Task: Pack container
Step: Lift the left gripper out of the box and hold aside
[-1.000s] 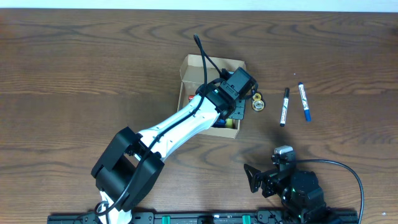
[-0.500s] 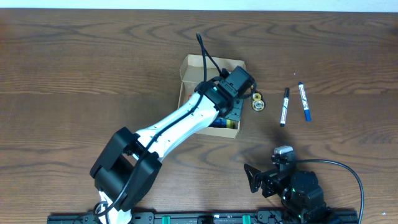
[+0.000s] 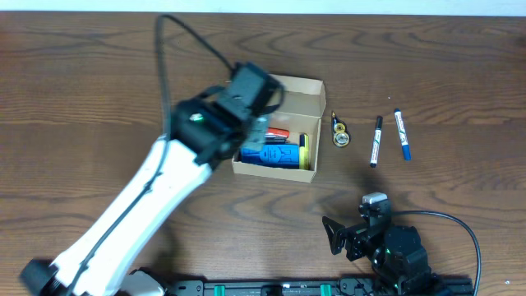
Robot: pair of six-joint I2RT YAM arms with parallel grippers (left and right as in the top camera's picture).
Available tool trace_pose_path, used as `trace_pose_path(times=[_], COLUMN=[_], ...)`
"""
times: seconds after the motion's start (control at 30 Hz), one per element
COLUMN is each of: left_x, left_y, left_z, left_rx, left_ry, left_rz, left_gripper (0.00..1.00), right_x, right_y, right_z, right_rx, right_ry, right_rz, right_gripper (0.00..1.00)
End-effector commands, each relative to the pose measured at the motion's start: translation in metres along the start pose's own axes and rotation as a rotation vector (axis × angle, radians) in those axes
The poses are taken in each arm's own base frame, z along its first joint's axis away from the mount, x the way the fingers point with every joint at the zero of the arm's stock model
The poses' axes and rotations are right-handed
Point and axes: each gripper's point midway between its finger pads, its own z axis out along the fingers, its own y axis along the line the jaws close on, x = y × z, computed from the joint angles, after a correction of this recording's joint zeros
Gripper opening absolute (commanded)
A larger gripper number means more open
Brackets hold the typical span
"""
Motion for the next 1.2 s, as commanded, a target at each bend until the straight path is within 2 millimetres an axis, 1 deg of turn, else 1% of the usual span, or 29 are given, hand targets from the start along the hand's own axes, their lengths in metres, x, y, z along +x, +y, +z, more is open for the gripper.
trace_pose_path(times=[0.0,0.07,0.2,0.37,0.43,0.47,0.53,0.6,0.63,0.67,0.7,0.83,1.17], left_x=[0.006,0.014,0.025,0.034,0.041,0.043,0.049,0.053,0.055,0.057,0.057,0.061,0.061], left_y=[0.016,0.024,0.032,0.044,0.049,0.05,0.05,0.051,0.051,0.051,0.051,0.051,0.051], left_z=[-0.017,-0.024,-0.028,-0.023,-0.018,-0.016,-0.01,-0.005,-0.003,-0.002,-0.001,-0.001,-0.001], left_rx=[0.022,0.05,0.123,0.177,0.169,0.167,0.165,0.161,0.161,0.16,0.16,0.16,0.16], left_ry=[0.006,0.022,0.043,0.06,0.083,0.092,0.11,0.128,0.136,0.143,0.146,0.16,0.16], left_rz=[0.078,0.093,0.103,0.087,0.089,0.093,0.097,0.098,0.097,0.097,0.096,0.096,0.097], left_gripper=[0.26,0.26,0.25,0.25,0.29,0.32,0.43,0.5,0.63,0.91,0.95,0.95,0.95], right_x=[0.004,0.004,0.004,0.004,0.004,0.004,0.004,0.004,0.004,0.004,0.004,0.004,0.004], right_y=[0.001,0.001,0.001,0.001,0.001,0.001,0.001,0.001,0.001,0.001,0.001,0.001,-0.001], right_z=[0.002,0.002,0.002,0.002,0.002,0.002,0.002,0.002,0.002,0.002,0.002,0.002,0.002], right_rx=[-0.009,-0.009,-0.009,-0.009,-0.009,-0.009,-0.009,-0.009,-0.009,-0.009,-0.009,-0.009,0.0], right_ry=[0.011,0.011,0.011,0.011,0.011,0.011,0.011,0.011,0.011,0.011,0.011,0.011,0.007], right_rz=[0.008,0.008,0.008,0.009,0.008,0.009,0.008,0.008,0.008,0.008,0.009,0.008,0.008], right_gripper=[0.99,0.99,0.99,0.99,0.99,0.99,0.99,0.99,0.99,0.99,0.99,0.99,0.99])
